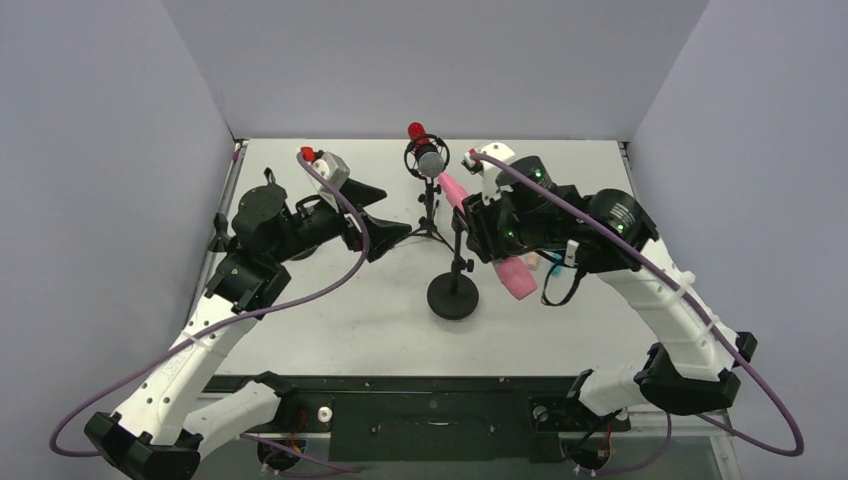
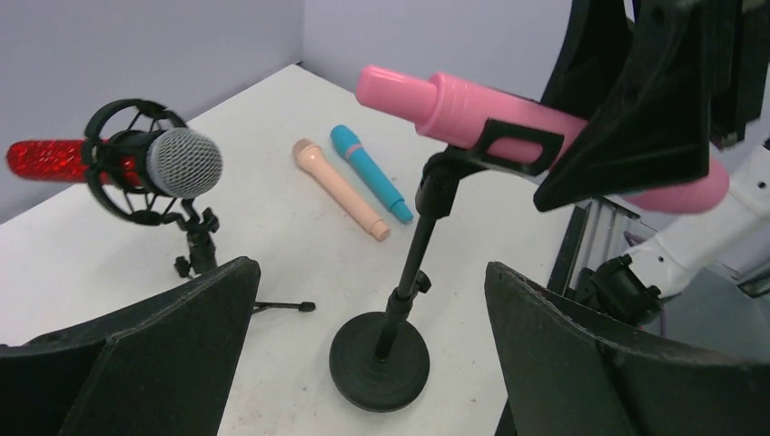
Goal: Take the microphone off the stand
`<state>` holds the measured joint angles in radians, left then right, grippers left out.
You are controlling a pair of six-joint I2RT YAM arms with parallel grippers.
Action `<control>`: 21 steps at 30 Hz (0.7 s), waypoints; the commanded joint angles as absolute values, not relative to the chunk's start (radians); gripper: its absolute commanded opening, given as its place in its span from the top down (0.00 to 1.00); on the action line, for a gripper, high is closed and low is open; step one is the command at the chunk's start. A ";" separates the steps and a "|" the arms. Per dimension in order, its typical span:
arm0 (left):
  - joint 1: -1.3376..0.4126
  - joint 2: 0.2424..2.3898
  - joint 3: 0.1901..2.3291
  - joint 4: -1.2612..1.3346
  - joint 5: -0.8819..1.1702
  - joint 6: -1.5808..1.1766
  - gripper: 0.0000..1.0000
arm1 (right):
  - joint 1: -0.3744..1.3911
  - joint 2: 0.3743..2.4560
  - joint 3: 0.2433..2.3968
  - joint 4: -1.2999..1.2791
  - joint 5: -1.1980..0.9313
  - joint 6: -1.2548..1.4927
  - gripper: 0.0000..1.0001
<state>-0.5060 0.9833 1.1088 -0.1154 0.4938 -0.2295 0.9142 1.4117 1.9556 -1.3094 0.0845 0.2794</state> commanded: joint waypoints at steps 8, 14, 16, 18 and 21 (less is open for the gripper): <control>-0.606 1.008 0.904 0.397 0.632 -0.291 0.13 | 0.911 1.308 2.012 -1.171 -0.036 0.318 1.00; -0.782 1.060 0.911 0.414 0.450 -0.193 0.19 | 0.921 1.314 2.011 -1.151 -0.029 0.344 1.00; -0.802 1.076 0.912 0.438 0.417 -0.191 0.22 | 0.923 1.316 2.011 -1.146 -0.024 0.351 1.00; -0.817 1.085 0.916 0.444 0.366 -0.184 0.25 | 0.925 1.320 2.011 -1.143 -0.020 0.357 1.00; -0.835 1.104 0.921 0.462 0.334 -0.179 0.32 | 0.926 1.320 2.008 -1.137 -0.013 0.364 1.00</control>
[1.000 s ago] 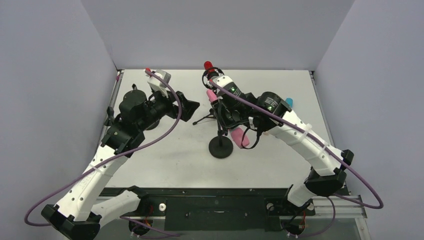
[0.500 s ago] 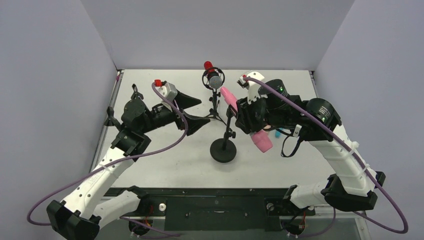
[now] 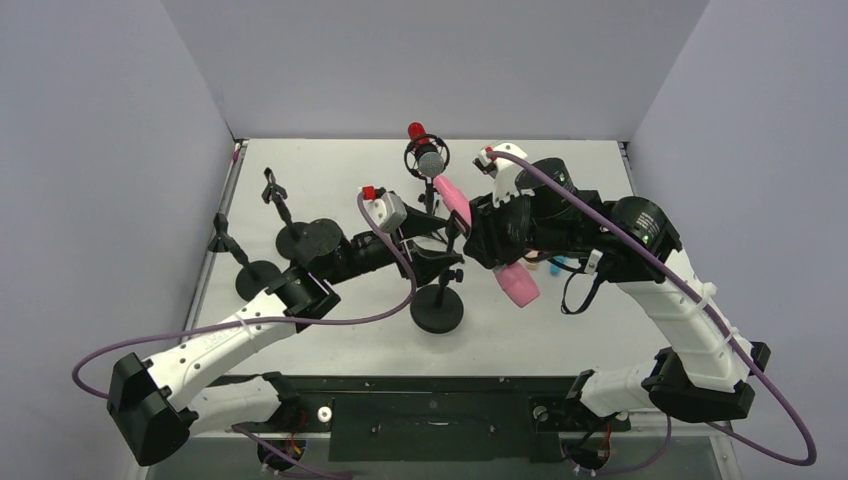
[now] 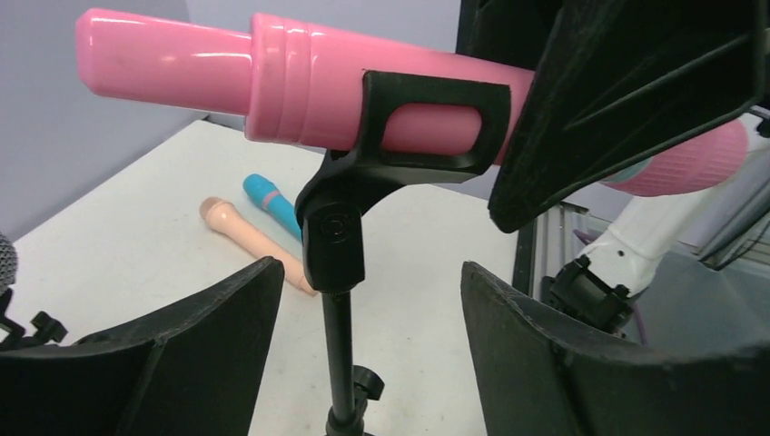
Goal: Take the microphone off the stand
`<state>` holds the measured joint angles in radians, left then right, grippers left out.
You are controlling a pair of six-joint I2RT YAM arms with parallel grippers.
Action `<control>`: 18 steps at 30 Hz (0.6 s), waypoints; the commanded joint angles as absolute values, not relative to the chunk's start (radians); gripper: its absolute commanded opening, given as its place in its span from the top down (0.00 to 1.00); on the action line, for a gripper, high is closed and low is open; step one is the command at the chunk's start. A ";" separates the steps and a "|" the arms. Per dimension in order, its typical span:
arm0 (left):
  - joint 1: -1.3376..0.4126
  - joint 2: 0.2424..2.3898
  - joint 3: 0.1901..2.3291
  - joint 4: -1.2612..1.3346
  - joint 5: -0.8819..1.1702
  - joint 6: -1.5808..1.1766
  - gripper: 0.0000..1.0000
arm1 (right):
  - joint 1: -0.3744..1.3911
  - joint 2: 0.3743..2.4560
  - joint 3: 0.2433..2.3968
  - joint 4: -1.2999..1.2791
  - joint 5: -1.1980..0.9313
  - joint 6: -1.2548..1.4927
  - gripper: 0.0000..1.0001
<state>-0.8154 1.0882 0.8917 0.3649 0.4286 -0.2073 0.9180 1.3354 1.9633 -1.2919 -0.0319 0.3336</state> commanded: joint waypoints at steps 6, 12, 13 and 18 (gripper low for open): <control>-0.895 1.147 0.920 0.485 0.153 -0.144 0.43 | 0.940 1.329 2.025 -1.137 -0.022 0.366 1.00; -0.911 1.148 0.892 0.573 0.092 -0.134 0.47 | 0.953 1.336 2.027 -1.143 -0.013 0.366 1.00; -0.911 1.148 0.892 0.577 0.096 -0.134 0.49 | 0.953 1.336 2.026 -1.143 -0.012 0.367 1.00; -0.911 1.154 0.890 0.574 0.127 -0.126 0.75 | 0.955 1.332 2.013 -1.136 -0.003 0.371 1.00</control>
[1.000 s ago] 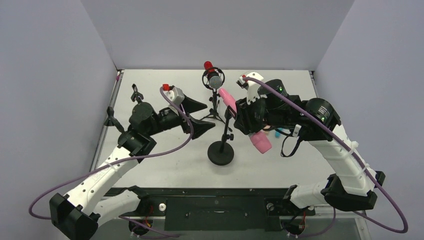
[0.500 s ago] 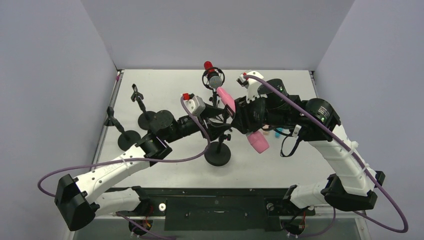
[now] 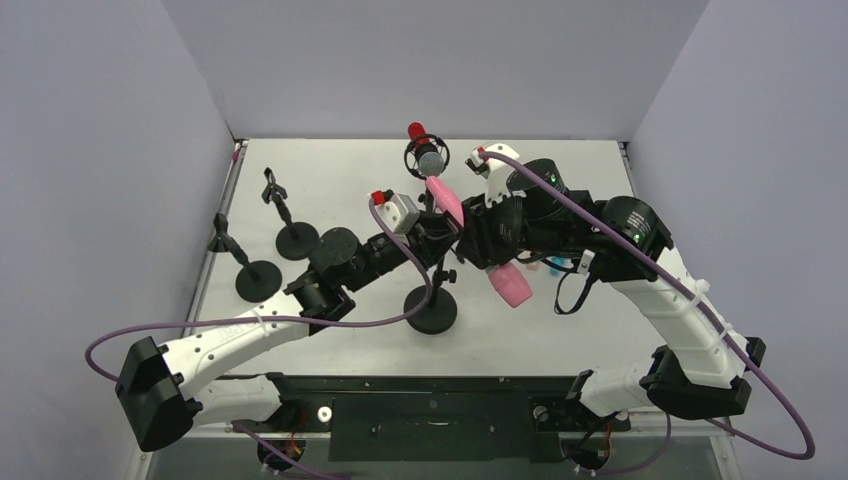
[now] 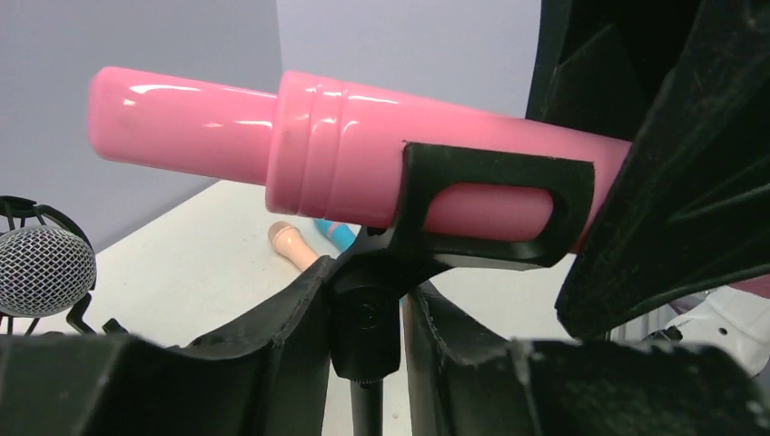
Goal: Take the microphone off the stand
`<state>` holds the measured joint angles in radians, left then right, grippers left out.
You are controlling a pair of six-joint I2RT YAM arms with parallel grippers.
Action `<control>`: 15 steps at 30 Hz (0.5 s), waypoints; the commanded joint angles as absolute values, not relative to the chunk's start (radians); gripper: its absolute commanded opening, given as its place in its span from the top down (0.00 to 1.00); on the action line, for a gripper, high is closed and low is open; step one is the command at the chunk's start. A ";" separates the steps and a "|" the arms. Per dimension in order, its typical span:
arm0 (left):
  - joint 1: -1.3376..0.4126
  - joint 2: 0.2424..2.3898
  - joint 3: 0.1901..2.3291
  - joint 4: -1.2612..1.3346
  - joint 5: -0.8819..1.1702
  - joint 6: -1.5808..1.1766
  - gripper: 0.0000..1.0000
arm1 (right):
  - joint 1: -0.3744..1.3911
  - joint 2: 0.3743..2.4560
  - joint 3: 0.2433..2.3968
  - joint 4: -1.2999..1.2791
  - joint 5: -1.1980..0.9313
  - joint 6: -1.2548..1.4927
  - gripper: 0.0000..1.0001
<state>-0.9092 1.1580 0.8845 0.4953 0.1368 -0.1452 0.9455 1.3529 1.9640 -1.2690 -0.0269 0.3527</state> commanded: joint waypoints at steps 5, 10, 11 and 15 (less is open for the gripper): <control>-0.913 1.153 0.878 0.549 0.086 -0.098 1.00 | 0.954 1.330 2.012 -1.139 -0.003 0.370 1.00; -0.905 1.129 0.856 0.558 -0.129 -0.116 1.00 | 0.964 1.315 1.972 -1.132 -0.003 0.370 1.00; -0.889 1.123 0.854 0.557 -0.148 -0.127 1.00 | 0.965 1.312 1.954 -1.127 -0.003 0.372 1.00; -0.792 1.099 0.845 0.544 -0.148 -0.202 1.00 | 0.969 1.291 1.912 -1.127 -0.003 0.372 1.00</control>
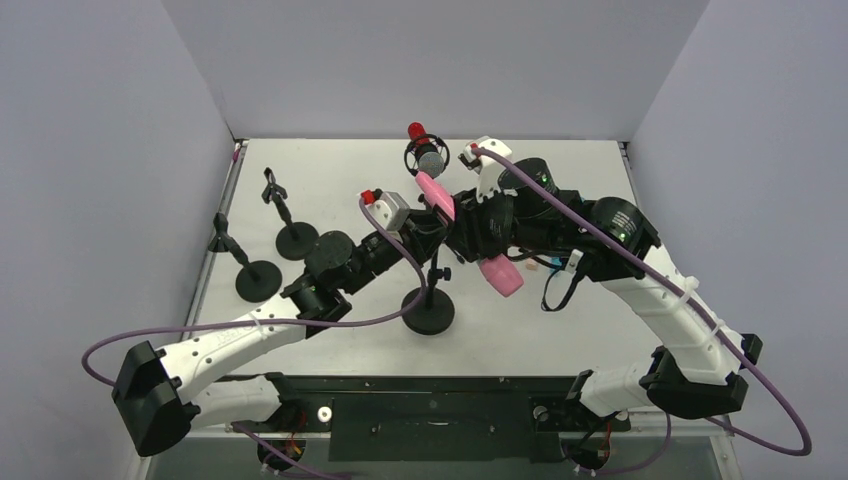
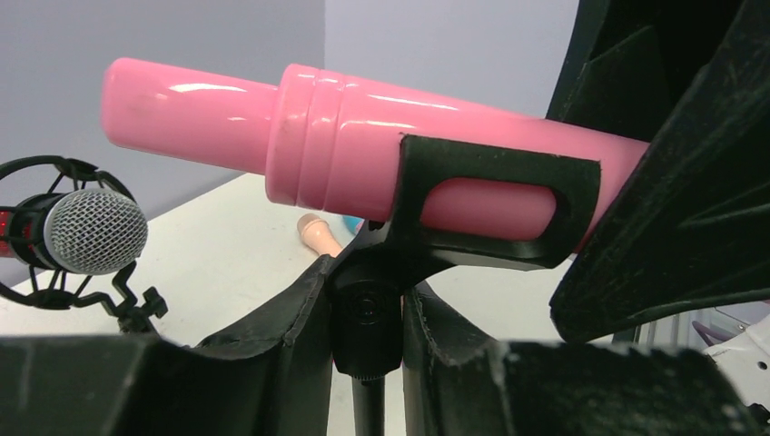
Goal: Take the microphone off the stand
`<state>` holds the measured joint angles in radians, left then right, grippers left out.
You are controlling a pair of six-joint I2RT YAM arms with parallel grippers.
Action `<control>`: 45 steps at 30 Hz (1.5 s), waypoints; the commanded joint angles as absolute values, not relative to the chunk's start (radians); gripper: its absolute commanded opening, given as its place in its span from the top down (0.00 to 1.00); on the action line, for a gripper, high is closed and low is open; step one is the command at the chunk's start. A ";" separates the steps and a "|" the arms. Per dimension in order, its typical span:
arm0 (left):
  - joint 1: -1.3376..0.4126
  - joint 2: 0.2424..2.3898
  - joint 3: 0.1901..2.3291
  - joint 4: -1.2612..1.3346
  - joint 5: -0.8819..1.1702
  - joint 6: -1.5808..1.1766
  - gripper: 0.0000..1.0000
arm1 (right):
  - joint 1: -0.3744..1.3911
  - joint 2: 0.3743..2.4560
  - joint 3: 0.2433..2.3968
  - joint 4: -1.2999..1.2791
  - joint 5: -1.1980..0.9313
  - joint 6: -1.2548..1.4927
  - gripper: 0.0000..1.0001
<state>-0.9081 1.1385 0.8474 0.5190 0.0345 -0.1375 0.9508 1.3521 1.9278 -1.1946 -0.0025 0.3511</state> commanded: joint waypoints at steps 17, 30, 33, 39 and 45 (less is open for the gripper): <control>-0.657 1.050 0.832 0.487 -0.131 -0.193 1.00 | 0.971 1.203 1.786 -1.126 -0.110 0.378 1.00; -0.635 1.033 0.826 0.504 -0.111 -0.188 1.00 | 0.972 1.106 1.696 -1.162 -0.066 0.400 1.00; -0.636 1.021 0.819 0.527 -0.049 -0.199 1.00 | 0.970 1.093 1.697 -1.166 -0.024 0.411 1.00; -0.672 0.986 0.706 0.732 0.029 -0.268 1.00 | 0.962 1.082 1.695 -1.159 0.100 0.422 1.00; -0.796 1.068 0.621 0.963 -0.074 -0.187 1.00 | 0.955 1.089 1.703 -1.118 0.163 0.423 1.00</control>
<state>-0.7433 1.0363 0.6224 0.6453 -0.0315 -0.2020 0.9627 1.0908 1.6966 -1.1755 0.0807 0.4110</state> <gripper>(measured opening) 0.235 0.341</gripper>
